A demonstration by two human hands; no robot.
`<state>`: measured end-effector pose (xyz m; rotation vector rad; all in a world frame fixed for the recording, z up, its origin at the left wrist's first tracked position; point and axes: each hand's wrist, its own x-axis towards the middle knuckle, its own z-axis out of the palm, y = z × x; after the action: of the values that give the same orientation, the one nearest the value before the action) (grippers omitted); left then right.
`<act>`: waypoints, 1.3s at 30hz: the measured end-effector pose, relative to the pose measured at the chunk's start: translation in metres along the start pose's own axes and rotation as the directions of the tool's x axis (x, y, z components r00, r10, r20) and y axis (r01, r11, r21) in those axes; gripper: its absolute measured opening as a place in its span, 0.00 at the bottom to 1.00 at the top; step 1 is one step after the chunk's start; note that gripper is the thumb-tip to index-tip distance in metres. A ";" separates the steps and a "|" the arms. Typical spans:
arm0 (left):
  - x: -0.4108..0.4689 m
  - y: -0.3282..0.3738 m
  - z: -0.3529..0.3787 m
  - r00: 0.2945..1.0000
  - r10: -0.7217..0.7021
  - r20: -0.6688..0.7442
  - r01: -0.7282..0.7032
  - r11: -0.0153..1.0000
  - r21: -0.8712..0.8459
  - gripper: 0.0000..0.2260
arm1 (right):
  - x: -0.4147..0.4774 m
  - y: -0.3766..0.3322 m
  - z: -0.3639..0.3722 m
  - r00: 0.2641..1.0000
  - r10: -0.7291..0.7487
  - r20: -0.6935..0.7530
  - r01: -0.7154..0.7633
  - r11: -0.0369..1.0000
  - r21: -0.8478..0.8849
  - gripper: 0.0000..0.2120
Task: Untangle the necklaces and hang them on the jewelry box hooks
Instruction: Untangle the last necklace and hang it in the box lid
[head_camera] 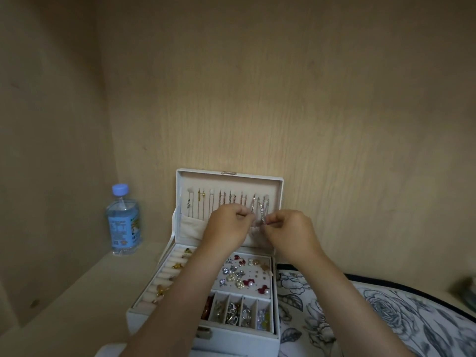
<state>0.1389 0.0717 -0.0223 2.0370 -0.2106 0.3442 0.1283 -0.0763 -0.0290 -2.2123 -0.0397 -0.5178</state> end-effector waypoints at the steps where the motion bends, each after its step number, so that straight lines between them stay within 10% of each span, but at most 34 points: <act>1: -0.003 -0.002 -0.001 0.999 0.041 0.012 -0.042 0.997 0.066 0.05 | -0.004 0.006 -0.004 0.999 0.011 0.047 -0.013 0.999 0.041 0.01; 4: -0.009 -0.010 -0.003 0.990 0.134 0.033 -0.138 0.969 0.205 0.10 | -0.014 0.024 -0.019 0.983 0.066 0.171 -0.088 0.988 0.124 0.02; 12: -0.019 -0.030 0.001 0.945 0.319 0.067 -0.304 0.787 0.537 0.14 | -0.030 0.072 -0.010 0.861 0.101 0.499 0.057 0.955 -0.291 0.16; 28: -0.013 -0.032 -0.004 0.936 0.326 0.133 -0.335 0.706 0.624 0.13 | -0.018 0.018 -0.026 0.968 -0.135 0.210 0.127 0.991 0.051 0.02; 39: -0.010 -0.032 -0.014 0.941 0.294 0.165 -0.335 0.758 0.560 0.12 | 0.025 -0.029 0.006 0.905 -0.398 0.150 0.411 0.726 -0.552 0.11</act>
<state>0.1364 0.0993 -0.0458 2.6312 -0.5538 0.6103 0.1470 -0.0569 -0.0013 -2.8246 -0.4463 -0.8348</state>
